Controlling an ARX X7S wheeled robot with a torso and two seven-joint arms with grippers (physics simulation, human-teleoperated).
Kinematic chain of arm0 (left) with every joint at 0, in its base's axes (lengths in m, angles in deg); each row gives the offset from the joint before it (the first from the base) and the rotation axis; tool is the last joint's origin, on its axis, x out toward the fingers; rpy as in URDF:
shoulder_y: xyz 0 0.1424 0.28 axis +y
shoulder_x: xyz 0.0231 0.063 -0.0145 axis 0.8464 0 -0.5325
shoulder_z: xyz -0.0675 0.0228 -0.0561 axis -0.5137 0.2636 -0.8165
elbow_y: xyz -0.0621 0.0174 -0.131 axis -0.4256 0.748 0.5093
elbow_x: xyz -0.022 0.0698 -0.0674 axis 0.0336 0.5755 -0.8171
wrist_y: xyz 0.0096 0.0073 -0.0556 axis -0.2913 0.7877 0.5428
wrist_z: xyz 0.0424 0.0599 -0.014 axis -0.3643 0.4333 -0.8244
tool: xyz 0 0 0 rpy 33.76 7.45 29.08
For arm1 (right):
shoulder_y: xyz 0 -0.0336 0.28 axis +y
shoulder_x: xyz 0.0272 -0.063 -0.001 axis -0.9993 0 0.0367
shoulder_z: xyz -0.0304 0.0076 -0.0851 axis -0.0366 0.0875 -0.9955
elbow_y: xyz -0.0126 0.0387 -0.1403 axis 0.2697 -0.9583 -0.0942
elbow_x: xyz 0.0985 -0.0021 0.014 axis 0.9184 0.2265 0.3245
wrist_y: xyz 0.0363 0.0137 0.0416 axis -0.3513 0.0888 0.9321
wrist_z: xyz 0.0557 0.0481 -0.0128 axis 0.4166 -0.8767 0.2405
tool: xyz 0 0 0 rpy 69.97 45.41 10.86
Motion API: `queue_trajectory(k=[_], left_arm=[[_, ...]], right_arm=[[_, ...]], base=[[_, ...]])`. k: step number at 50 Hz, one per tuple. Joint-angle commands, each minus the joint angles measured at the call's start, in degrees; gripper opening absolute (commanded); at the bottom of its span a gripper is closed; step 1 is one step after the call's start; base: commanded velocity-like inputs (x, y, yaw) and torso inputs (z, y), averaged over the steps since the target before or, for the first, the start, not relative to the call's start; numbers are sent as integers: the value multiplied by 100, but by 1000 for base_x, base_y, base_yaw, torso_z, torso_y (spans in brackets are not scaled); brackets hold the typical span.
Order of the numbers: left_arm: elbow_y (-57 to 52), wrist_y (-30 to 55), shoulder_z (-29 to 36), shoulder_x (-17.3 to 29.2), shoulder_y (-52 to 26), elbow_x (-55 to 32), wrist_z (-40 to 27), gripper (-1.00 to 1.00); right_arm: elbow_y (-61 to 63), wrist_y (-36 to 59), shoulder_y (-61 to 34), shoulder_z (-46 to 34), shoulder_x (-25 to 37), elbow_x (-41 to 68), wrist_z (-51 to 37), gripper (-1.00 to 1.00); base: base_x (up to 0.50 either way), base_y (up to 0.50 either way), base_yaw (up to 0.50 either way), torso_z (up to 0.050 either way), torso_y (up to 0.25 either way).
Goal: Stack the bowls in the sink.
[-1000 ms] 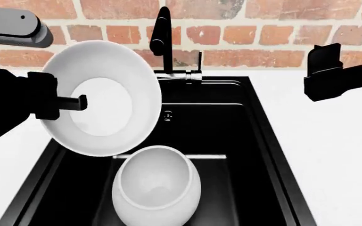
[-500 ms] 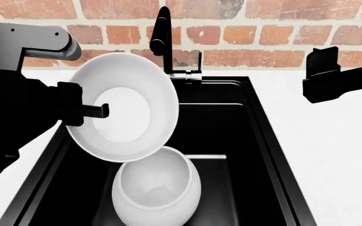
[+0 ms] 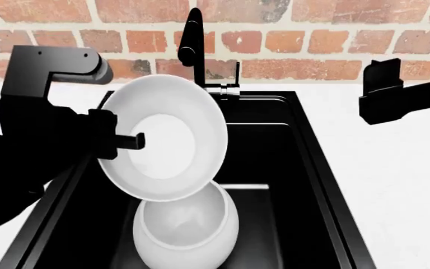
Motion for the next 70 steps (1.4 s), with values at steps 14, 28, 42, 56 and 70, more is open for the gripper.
queue_trajectory(k=[14,28,42,56,70], left_arm=[[-83,-351,-157,41,243,-212,274,-100],[-81,-575,-247,-36,341,-468,364,-100],[123,122,-118,-304,-89,-1002,288,-100],[277,616,-84,-368,-528,-1341,118,-100],[546,994,56,-421,-661,-1433,93,-100]], right_arm=[[42,-48,128,-1,21,-78,23,100],[47,-68,211,-8,42,-139,56,100],[28,-73,287,-28,23,-211,90,100],[11,-28,301,-43,5,-238,87,100],[-19,26,284,-61,-39,-219,45,100]], base=[[0,0,0,0,0],[0,0,0,0,1],[0,0,0,0,0],[0,0,0,0,1],[0,0,0,0,0]])
